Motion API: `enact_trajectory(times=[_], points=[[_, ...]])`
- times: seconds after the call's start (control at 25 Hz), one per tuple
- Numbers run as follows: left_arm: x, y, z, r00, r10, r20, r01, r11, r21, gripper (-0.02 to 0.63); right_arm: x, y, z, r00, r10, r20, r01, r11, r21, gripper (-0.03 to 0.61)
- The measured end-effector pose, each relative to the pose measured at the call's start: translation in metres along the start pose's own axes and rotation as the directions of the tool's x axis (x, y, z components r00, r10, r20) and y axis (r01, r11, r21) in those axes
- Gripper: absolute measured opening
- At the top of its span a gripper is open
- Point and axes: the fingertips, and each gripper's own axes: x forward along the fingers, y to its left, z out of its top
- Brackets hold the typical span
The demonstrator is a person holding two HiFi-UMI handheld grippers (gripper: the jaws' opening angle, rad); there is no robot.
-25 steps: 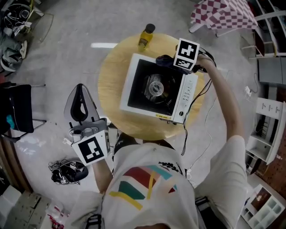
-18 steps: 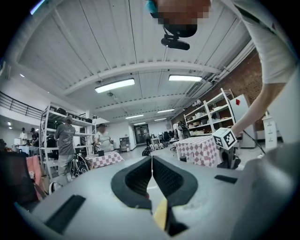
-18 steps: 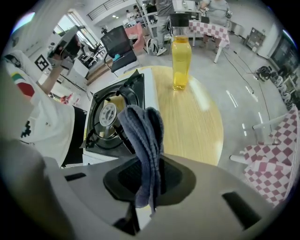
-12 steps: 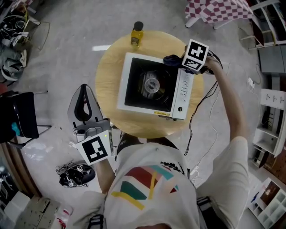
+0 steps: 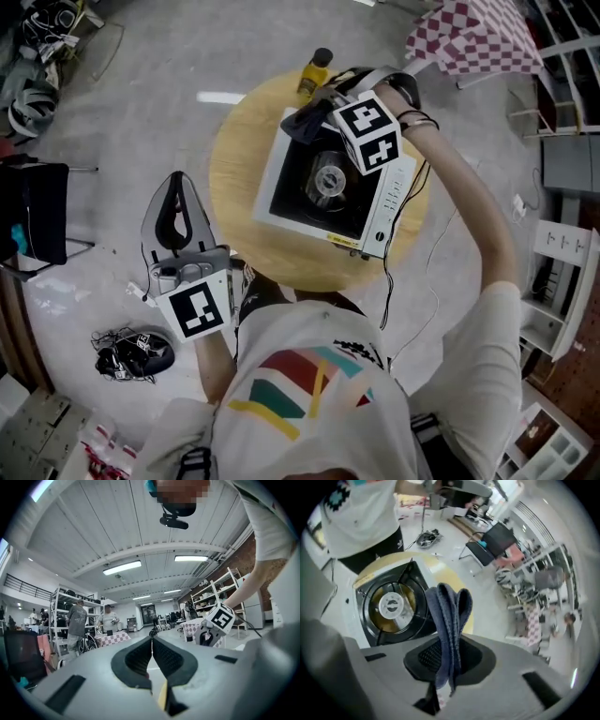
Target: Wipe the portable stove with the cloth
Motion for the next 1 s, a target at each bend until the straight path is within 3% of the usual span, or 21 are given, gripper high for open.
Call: enact_trajectory(times=[0.12, 0.32, 0.64, 1.0], points=[[-0.014, 0.014, -0.010, 0.999, 0.036, -0.021, -0.037, 0.999, -0.024, 0.007, 0.018, -0.017, 0.031, 0.999, -0.035, 0.021, 0.038, 0.985, -0.169, 0.032], [-0.036, 0.048, -0.028, 0.991, 0.127, -0.049, -0.130, 0.989, -0.071, 0.007, 0.051, -0.018, 0.050, 1.000, 0.020, 0.009, -0.016, 0.965, -0.263, 0.032], [-0.053, 0.076, -0.053, 0.978, 0.193, -0.080, -0.201, 0.974, -0.108, 0.007, 0.074, -0.008, 0.053, 0.994, 0.110, -0.002, -0.108, 0.970, -0.216, 0.032], [-0.051, 0.066, -0.047, 0.986, 0.153, -0.071, -0.160, 0.982, -0.102, 0.007, 0.070, 0.002, 0.064, 0.992, 0.124, 0.009, -0.120, 0.972, -0.201, 0.032]])
